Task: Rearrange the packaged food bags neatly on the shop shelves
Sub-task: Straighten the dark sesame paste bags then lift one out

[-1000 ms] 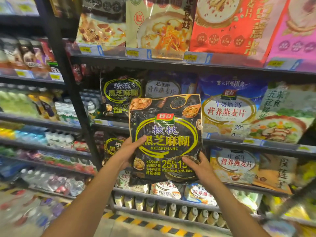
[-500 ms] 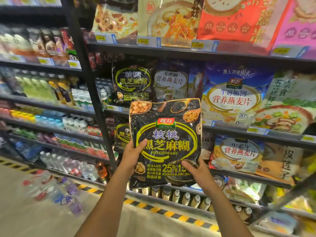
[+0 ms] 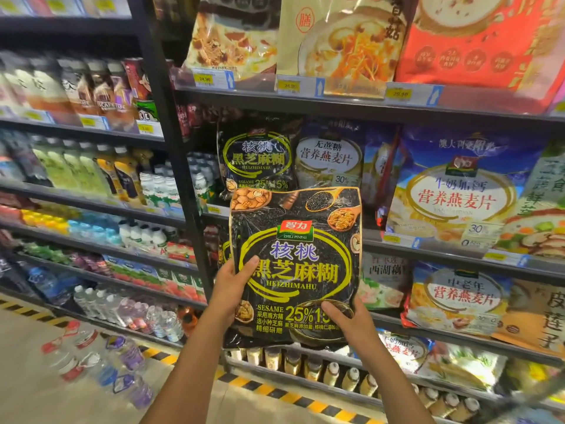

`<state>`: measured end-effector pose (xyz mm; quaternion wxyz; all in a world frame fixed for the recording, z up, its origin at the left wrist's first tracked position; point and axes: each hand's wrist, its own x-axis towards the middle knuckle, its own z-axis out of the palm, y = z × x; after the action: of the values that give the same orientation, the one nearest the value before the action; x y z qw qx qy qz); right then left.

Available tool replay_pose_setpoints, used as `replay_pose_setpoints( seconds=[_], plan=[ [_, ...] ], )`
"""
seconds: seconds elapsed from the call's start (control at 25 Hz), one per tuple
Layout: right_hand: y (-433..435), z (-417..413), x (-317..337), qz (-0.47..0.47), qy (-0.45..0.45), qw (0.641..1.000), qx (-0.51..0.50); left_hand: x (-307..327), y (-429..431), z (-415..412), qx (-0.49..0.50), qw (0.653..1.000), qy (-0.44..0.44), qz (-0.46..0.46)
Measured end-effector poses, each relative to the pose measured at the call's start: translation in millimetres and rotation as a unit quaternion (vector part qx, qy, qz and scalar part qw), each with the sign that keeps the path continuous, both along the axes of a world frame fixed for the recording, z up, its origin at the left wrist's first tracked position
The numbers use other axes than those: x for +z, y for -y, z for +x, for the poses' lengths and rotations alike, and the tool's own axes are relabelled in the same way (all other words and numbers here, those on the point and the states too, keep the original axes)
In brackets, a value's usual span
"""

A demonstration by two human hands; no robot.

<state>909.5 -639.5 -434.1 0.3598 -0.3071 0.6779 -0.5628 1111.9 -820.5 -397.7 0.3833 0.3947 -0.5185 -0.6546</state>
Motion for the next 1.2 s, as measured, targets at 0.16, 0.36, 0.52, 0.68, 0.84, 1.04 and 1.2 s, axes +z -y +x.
replay_pose_setpoints(
  seconds=[0.16,0.36,0.52,0.68,0.84,1.04,1.2],
  plan=[
    [62.2,9.8,8.2,-0.018,-0.016,1.0,0.001,15.0,67.1,10.4,0.003,1.0,-0.004,-0.011],
    [147.2,9.0,31.4,-0.041,-0.05,0.998,0.006,49.6,157.7,10.3,0.0,0.999,-0.009,-0.04],
    [204.2,-5.5,66.9,-0.034,-0.107,0.994,-0.007,82.3,215.0,-5.4,-0.024,0.998,-0.013,-0.059],
    [249.2,-22.1,98.8,-0.032,-0.146,0.989,-0.016,113.0,266.3,-29.2,-0.037,0.994,-0.013,-0.104],
    [286.9,-38.5,110.9,-0.04,-0.168,0.985,-0.028,123.0,304.9,-51.4,-0.018,0.991,0.014,-0.131],
    [318.8,-49.6,101.5,-0.019,-0.171,0.984,-0.048,120.3,328.6,-69.0,0.013,0.984,0.056,-0.17],
    [322.9,-45.2,82.6,0.034,-0.206,0.978,-0.018,93.4,320.2,-60.2,0.011,0.988,0.091,-0.126]
  ],
)
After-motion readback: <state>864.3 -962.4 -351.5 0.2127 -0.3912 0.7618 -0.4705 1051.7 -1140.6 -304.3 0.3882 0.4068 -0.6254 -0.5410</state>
